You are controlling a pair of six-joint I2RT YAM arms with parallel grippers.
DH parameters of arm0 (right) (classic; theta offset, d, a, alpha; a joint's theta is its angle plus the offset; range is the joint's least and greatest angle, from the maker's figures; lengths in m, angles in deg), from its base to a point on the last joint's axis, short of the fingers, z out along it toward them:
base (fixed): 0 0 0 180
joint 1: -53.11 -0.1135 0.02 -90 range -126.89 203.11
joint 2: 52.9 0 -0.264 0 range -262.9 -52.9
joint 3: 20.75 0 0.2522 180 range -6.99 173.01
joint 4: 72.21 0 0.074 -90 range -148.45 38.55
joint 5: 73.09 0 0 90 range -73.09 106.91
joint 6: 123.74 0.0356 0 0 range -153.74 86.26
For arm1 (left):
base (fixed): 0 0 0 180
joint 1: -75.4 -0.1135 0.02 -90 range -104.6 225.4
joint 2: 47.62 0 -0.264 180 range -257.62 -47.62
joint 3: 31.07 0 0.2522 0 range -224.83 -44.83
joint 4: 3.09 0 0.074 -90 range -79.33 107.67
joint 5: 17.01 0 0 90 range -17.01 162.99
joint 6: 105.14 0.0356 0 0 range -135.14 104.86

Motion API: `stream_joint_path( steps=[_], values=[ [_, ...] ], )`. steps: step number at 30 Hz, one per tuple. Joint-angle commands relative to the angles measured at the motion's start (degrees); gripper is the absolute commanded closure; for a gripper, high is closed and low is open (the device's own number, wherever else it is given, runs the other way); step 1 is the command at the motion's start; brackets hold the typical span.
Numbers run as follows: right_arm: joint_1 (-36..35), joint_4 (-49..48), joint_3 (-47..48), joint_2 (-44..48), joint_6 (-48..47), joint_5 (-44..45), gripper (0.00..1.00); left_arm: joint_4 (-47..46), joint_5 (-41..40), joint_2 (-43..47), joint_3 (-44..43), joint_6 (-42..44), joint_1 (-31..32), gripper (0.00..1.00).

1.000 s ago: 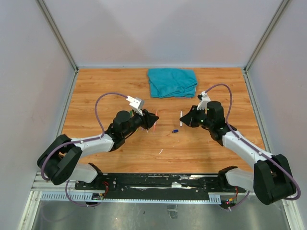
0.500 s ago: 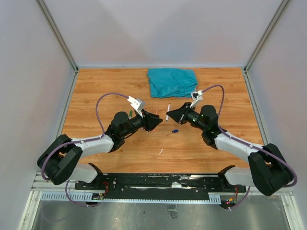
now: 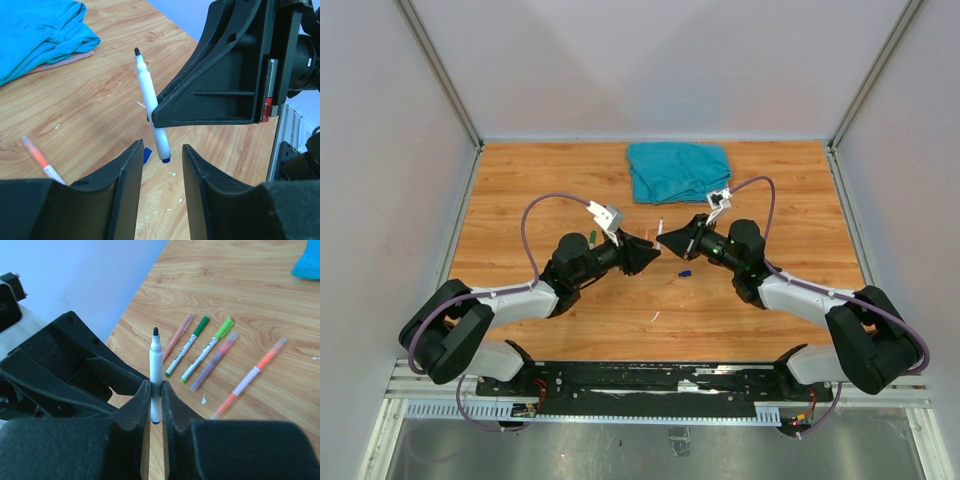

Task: Insert the pens into the pen caps
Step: Pick up the pen from the center of the board.

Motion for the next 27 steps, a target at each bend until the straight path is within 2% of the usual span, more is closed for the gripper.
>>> stream_joint_path(
  steps=[1, 5, 17, 24, 27],
  values=[
    [-1.4, -5.8, 2.2, -0.5, 0.8, -2.3, 0.99, -2.1, 0.6, -0.4, -0.3, 0.2, -0.2, 0.60],
    [-1.8, -6.2, 2.7, -1.1, 0.6, -4.1, 0.99, -1.7, 0.7, -0.7, -0.6, 0.2, -0.2, 0.65],
    [-3.3, -5.7, 1.3, -1.5, -1.2, -5.8, 0.99, -1.3, 0.1, -0.8, -0.7, 0.1, -0.3, 0.66],
    [-3.6, -5.8, 1.1, -1.0, -1.3, -6.5, 0.99, -1.3, 0.2, -1.1, -0.9, 0.1, -0.3, 0.96],
    [-3.5, -5.5, 1.0, -0.7, -1.7, -6.3, 0.99, -1.2, 0.2, -1.0, -0.9, 0.2, -0.3, 0.99]
  ],
)
